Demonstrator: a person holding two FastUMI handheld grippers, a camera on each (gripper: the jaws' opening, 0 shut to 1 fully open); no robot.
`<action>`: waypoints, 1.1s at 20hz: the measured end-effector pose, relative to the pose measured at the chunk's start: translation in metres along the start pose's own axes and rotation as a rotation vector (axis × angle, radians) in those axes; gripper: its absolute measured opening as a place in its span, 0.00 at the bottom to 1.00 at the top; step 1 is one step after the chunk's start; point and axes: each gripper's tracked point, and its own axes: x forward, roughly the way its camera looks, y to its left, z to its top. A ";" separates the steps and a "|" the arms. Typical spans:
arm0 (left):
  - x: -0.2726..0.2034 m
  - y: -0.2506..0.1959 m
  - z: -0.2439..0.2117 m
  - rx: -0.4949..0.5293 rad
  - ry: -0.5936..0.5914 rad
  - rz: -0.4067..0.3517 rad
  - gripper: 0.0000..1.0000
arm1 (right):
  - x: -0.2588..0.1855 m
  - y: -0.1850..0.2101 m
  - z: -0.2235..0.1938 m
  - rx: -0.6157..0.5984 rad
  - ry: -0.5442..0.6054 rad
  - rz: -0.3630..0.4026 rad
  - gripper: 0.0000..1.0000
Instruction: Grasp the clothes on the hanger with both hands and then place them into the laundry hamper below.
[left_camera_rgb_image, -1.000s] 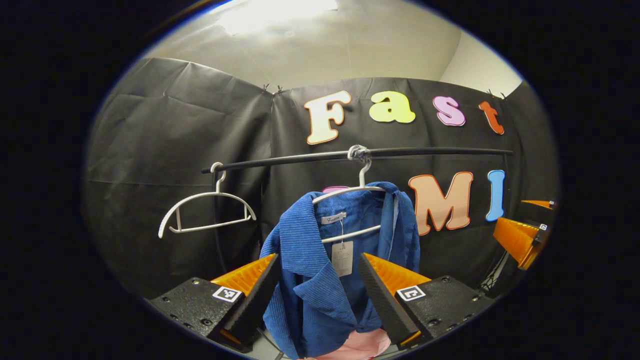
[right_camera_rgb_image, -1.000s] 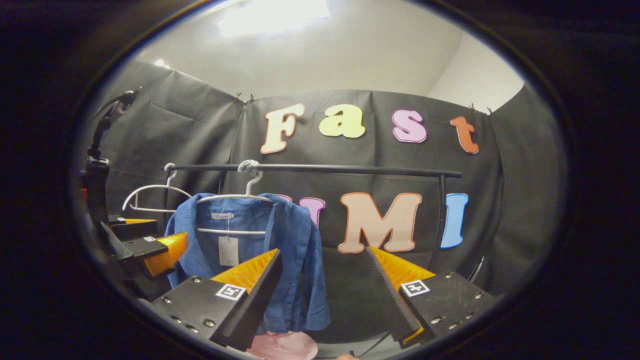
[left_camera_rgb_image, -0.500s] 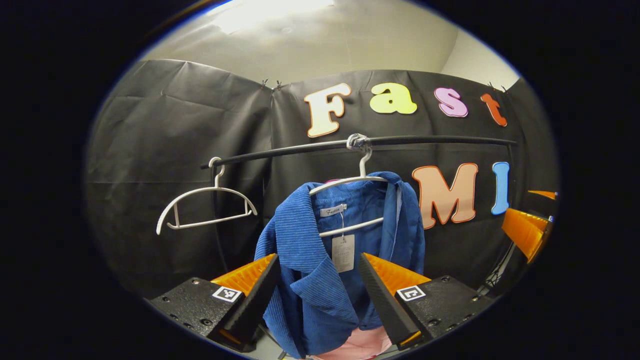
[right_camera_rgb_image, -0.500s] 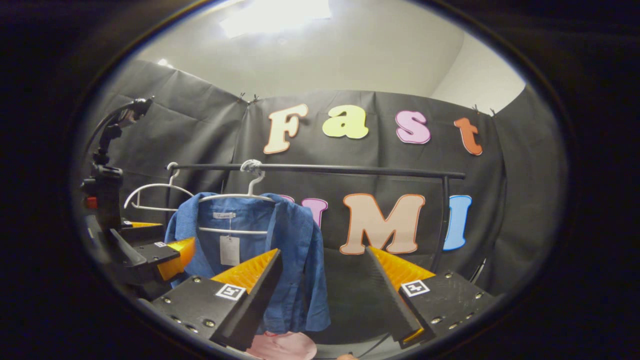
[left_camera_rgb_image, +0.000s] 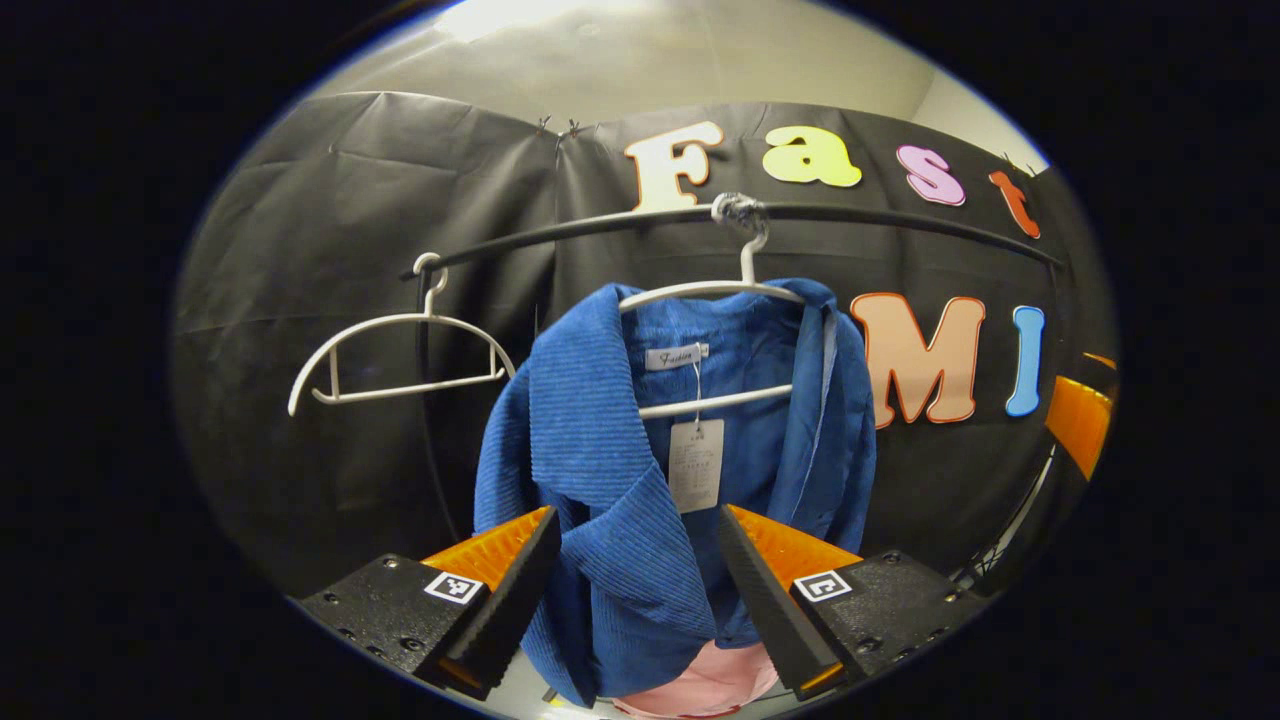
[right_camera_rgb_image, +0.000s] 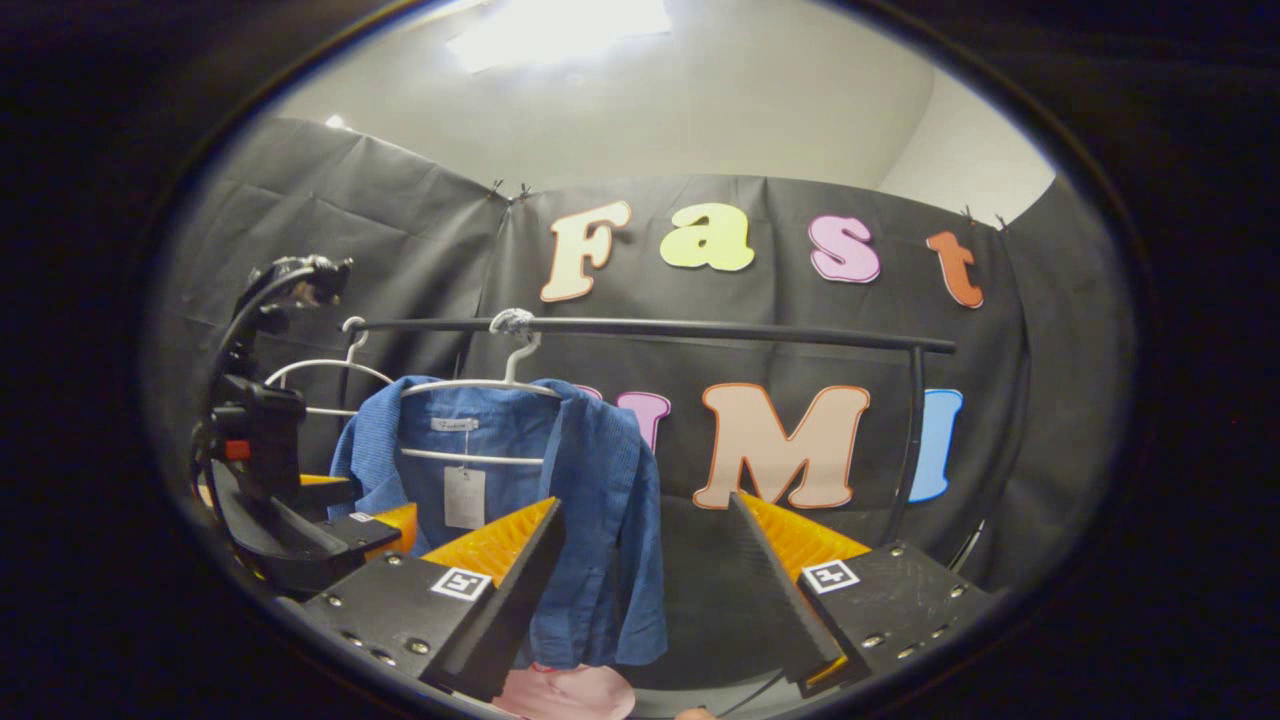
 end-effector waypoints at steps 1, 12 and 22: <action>0.005 0.000 -0.003 -0.002 0.012 0.007 0.97 | 0.002 0.000 -0.001 0.002 0.002 0.002 0.97; 0.043 0.006 -0.030 -0.025 0.084 -0.007 0.35 | 0.031 0.008 -0.017 -0.006 0.025 0.036 0.97; 0.032 0.011 -0.024 0.000 0.083 -0.039 0.02 | 0.076 0.038 -0.030 0.056 0.036 0.085 0.97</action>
